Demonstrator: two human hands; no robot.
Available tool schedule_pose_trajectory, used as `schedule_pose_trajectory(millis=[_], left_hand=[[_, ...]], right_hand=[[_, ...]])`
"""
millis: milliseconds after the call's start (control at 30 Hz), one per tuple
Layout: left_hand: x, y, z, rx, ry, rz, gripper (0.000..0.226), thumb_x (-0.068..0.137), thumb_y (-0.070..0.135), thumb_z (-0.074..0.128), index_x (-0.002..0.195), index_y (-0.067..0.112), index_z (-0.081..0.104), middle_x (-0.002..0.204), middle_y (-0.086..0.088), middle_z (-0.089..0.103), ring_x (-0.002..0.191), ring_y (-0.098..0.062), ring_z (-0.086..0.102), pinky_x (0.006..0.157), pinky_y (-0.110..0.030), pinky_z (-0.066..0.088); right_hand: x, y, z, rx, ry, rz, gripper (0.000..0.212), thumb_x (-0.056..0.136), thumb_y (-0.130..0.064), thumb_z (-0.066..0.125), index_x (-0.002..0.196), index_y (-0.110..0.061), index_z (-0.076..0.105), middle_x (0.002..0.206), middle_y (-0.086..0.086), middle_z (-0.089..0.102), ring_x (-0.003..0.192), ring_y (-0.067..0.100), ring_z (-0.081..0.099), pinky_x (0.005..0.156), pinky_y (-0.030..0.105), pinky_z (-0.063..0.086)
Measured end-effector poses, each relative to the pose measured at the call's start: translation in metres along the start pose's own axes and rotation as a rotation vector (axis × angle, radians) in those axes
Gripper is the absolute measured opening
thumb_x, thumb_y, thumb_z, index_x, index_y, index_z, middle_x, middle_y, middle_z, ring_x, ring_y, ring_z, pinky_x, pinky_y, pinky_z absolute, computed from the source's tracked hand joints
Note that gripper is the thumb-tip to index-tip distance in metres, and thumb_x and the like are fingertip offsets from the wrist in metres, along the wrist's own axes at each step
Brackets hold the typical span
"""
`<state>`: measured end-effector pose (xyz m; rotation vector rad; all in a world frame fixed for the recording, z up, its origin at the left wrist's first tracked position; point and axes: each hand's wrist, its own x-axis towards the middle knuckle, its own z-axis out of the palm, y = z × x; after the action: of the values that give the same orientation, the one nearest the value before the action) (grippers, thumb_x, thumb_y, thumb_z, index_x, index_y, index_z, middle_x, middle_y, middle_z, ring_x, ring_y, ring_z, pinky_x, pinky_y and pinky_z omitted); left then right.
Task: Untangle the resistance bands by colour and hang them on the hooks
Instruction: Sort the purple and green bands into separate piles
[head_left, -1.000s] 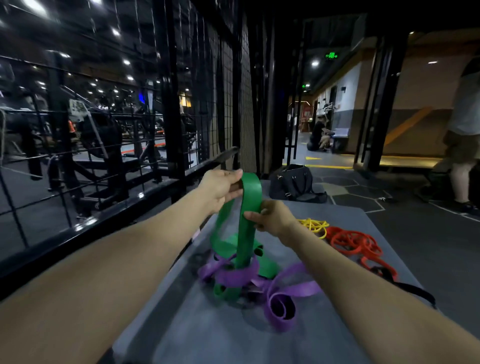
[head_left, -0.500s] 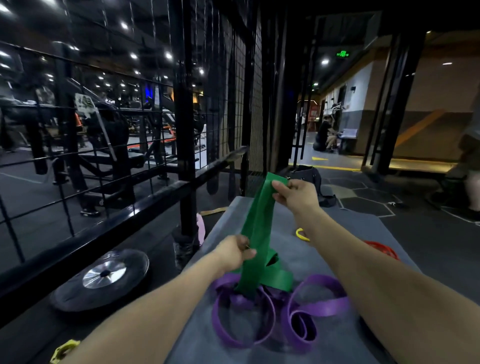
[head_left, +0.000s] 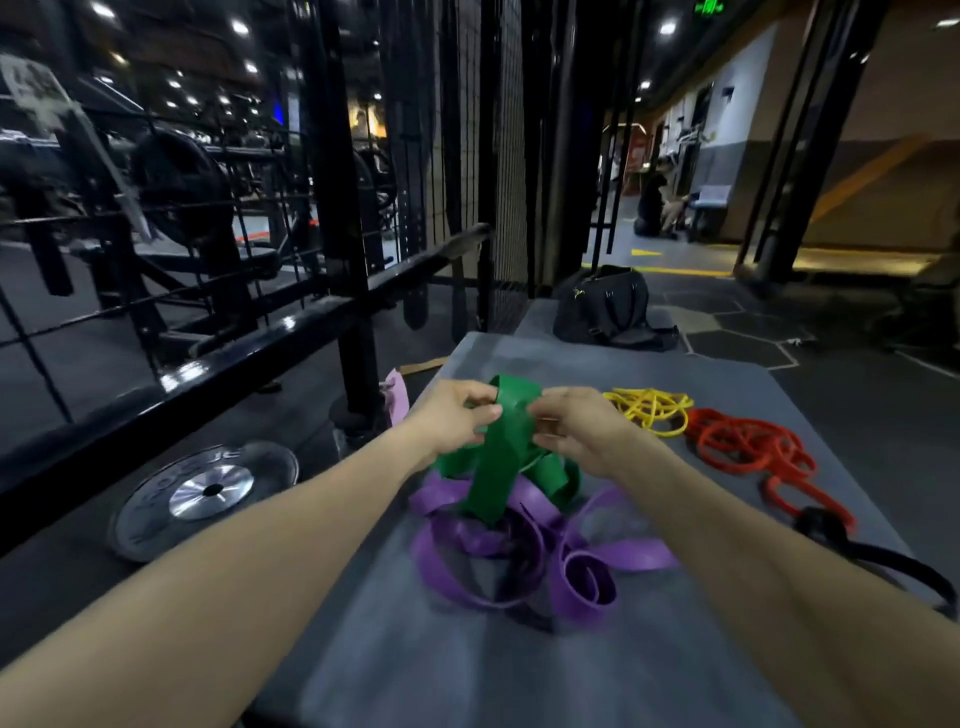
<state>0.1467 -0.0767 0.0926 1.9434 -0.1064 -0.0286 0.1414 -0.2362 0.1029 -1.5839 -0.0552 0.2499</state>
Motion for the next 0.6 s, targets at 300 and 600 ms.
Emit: schedule_pose_trajectory(millis=[300, 600], left_hand=[[-0.008, -0.053, 0.031, 0.549, -0.142, 0.010, 0.052, 0.074, 0.016, 0.071, 0.122, 0.008, 0.054, 0.119, -0.012, 0.058, 0.112, -0.028, 0.057, 0.096, -0.027, 0.046], [-0.030, -0.076, 0.051, 0.875, 0.081, 0.049, 0.028, 0.085, 0.033, 0.061, 0.104, 0.013, 0.055, 0.117, -0.008, 0.057, 0.113, -0.031, 0.055, 0.085, -0.039, 0.044]], right_hand=[[0.009, 0.041, -0.039, -0.096, 0.220, 0.142, 0.012, 0.090, -0.002, 0.055, 0.079, -0.006, 0.052, 0.066, 0.008, 0.049, 0.052, 0.010, 0.051, 0.049, 0.020, 0.046], [-0.008, 0.062, -0.043, -0.699, -0.120, 0.091, 0.058, 0.078, -0.011, 0.072, 0.129, 0.007, 0.049, 0.127, 0.020, 0.058, 0.108, 0.025, 0.058, 0.097, 0.032, 0.046]])
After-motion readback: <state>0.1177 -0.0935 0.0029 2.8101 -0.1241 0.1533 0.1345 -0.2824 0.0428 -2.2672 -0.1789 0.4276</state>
